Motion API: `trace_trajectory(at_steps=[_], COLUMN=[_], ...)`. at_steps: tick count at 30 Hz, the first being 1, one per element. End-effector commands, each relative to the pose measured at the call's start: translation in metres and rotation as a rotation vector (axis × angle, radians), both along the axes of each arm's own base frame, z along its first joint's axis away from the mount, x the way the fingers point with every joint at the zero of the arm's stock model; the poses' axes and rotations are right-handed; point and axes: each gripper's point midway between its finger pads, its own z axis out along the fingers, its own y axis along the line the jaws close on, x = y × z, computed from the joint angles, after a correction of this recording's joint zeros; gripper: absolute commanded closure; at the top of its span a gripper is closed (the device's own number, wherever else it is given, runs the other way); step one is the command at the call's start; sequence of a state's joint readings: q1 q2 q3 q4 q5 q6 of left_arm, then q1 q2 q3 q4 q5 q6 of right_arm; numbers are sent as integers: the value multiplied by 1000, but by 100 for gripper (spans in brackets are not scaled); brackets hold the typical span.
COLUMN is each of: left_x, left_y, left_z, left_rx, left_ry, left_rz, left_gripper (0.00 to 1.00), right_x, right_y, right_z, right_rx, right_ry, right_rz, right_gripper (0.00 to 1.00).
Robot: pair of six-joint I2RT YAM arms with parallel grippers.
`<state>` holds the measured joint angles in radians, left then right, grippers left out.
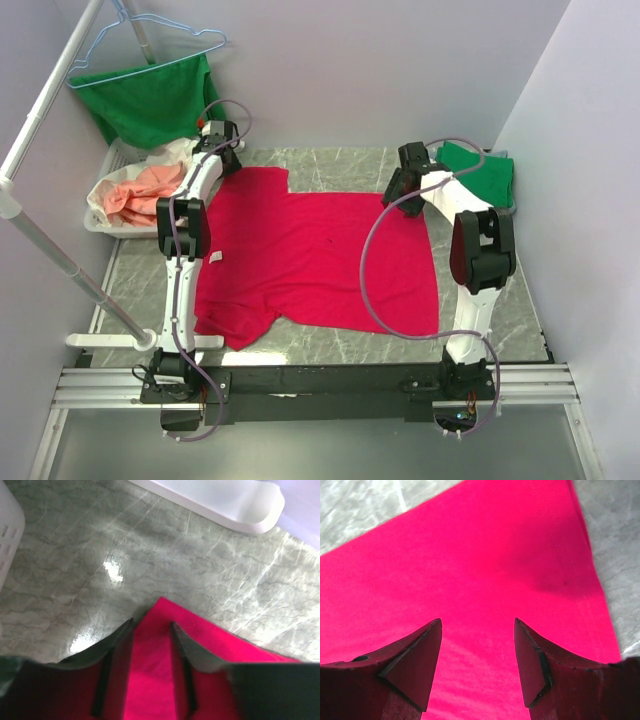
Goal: Fold and stack the t-shirts
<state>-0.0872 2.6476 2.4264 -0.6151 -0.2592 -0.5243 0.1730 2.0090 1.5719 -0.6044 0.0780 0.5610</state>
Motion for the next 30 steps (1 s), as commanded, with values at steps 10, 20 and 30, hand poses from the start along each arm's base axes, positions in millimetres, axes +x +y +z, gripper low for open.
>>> trace_trajectory(at_steps=[10, 20, 30], left_x=[2, 4, 0], left_y=[1, 5, 4], left_z=[3, 30, 46], left_rx=[6, 21, 17], left_ry=[-1, -44, -57], left_rz=[-17, -4, -7], left_gripper=[92, 99, 99], right_x=[12, 17, 64], right_y=[-32, -62, -77], right_z=[6, 4, -23], right_rx=[-14, -103, -122], right_ry=[6, 50, 99], right_rz=[-116, -162, -166], right_gripper=[34, 27, 27])
